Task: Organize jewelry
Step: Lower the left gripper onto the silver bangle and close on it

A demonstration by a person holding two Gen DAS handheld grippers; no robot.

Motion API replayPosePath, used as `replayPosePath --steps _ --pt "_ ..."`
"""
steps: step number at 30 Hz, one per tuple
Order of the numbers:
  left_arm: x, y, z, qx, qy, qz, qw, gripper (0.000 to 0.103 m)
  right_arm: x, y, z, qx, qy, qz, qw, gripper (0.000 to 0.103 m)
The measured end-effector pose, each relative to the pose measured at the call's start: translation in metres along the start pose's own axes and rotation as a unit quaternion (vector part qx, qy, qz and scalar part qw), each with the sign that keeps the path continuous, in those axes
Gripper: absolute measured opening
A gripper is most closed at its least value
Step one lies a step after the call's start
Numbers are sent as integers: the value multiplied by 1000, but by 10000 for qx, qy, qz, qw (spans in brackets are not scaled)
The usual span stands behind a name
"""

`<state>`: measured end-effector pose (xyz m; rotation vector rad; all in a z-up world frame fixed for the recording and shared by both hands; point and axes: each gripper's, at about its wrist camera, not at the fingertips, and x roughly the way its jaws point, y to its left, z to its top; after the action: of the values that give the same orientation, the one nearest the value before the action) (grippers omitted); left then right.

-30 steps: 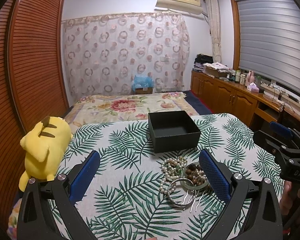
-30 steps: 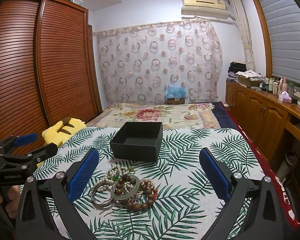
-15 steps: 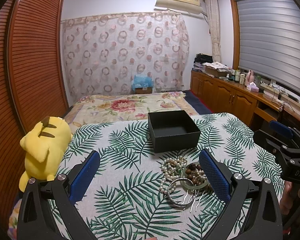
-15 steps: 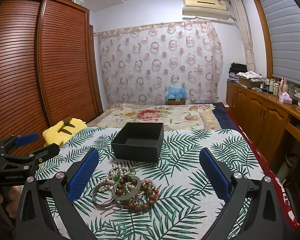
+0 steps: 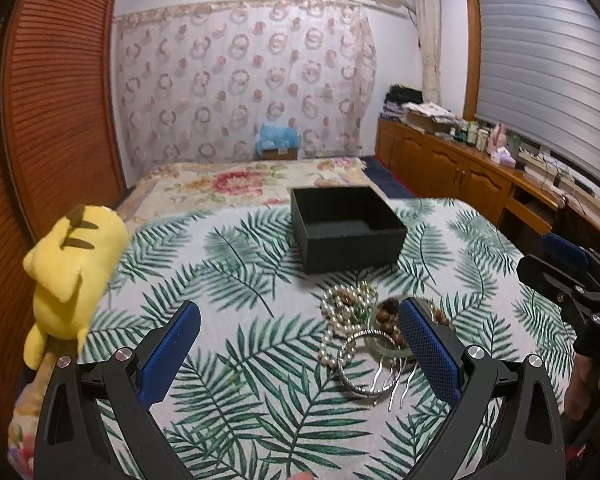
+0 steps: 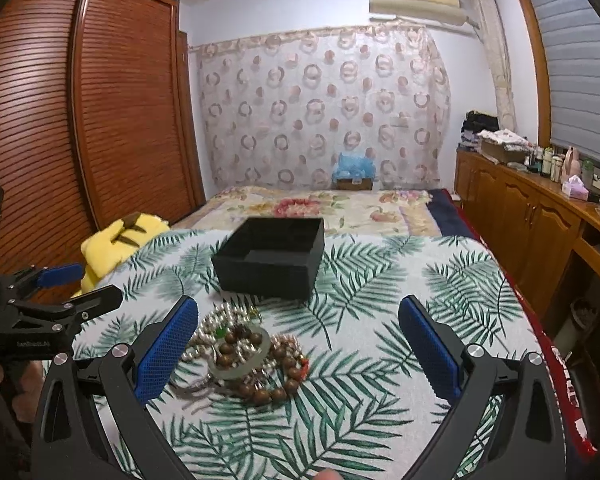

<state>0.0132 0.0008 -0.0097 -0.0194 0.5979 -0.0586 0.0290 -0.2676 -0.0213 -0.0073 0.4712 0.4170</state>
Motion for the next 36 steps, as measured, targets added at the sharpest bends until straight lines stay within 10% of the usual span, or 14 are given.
replayPosePath --steps 11,31,36 --pt "37 1 -30 72 625 -384 9973 95 29 -10 -41 -135 641 232 9976 94" --pt "80 -12 -40 44 1407 -874 9862 6 41 -11 -62 -151 896 411 9950 94" --pt "70 -10 -37 114 1152 -721 9907 4 43 -10 -62 -181 941 448 9944 93"
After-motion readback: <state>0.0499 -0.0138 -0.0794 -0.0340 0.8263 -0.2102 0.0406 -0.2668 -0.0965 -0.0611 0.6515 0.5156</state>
